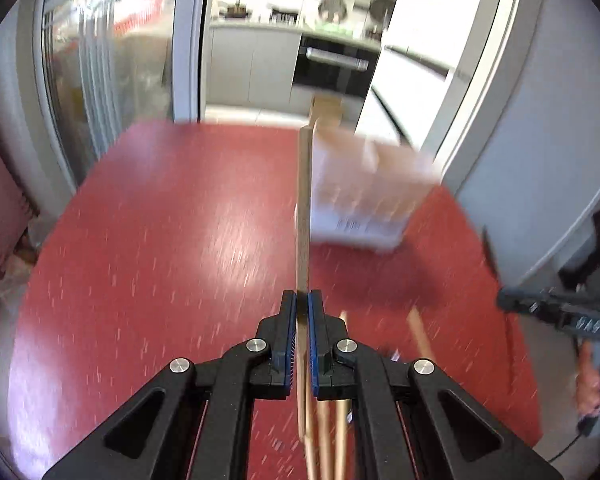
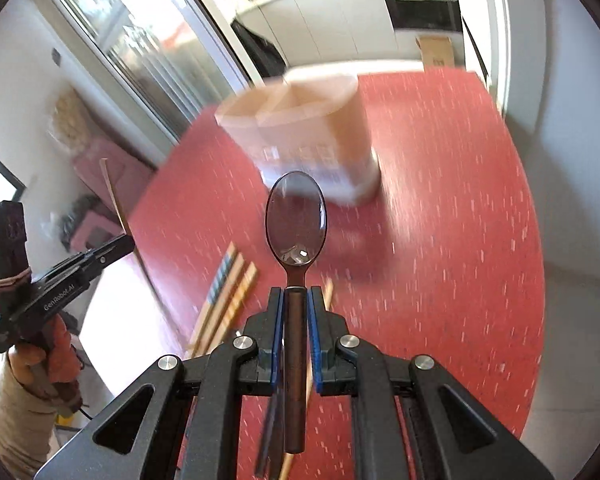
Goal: Organize utensils
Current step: 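Lower the chopstick into the caddy with the left tool while the right tool drops the spoon in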
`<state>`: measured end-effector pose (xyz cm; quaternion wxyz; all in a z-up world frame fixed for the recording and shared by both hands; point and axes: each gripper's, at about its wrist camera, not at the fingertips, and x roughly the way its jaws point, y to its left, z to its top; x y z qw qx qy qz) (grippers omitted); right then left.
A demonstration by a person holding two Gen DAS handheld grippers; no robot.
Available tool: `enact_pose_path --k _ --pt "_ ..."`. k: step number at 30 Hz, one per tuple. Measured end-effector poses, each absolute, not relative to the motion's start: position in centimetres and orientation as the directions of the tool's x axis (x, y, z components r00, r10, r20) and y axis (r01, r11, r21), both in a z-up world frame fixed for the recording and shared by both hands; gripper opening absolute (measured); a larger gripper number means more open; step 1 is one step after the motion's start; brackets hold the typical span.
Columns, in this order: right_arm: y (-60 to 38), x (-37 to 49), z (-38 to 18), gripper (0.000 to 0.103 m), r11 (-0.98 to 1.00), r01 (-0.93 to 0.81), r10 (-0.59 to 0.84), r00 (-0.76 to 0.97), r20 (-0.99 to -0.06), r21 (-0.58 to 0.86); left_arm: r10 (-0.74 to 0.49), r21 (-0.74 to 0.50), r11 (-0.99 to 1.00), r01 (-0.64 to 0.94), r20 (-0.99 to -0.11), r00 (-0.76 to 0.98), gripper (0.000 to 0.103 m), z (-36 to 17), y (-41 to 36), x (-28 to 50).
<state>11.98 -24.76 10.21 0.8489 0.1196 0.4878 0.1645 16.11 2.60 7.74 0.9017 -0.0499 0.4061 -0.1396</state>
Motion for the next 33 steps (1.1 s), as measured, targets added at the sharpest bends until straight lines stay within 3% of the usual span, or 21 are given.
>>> enact_pose_path --k 6,16,22,33 --pt "-24.4 16.1 13.9 0.013 0.913 -0.191 0.403 0.563 -0.722 0.36 -0.336 -0.228 0.942 0.247 -0.601 0.725 0.034 13.8 1.1 20.9" --pt "-23.3 24.6 17.8 0.013 0.905 -0.233 0.413 0.68 -0.606 0.356 -0.353 -0.217 0.935 0.28 -0.495 0.794 0.034 19.1 -0.6 28.7" --pt "-21.9 29.0 17.2 0.013 0.923 -0.234 0.375 0.734 -0.567 0.307 -0.354 -0.222 0.934 0.279 -0.498 0.791 0.034 18.9 -1.5 32.3" --pt "-18.6 30.3 11.5 0.013 0.953 -0.266 0.302 0.778 -0.551 0.146 -0.298 -0.143 0.953 0.266 -0.585 0.754 0.034 12.0 -3.6 34.0"
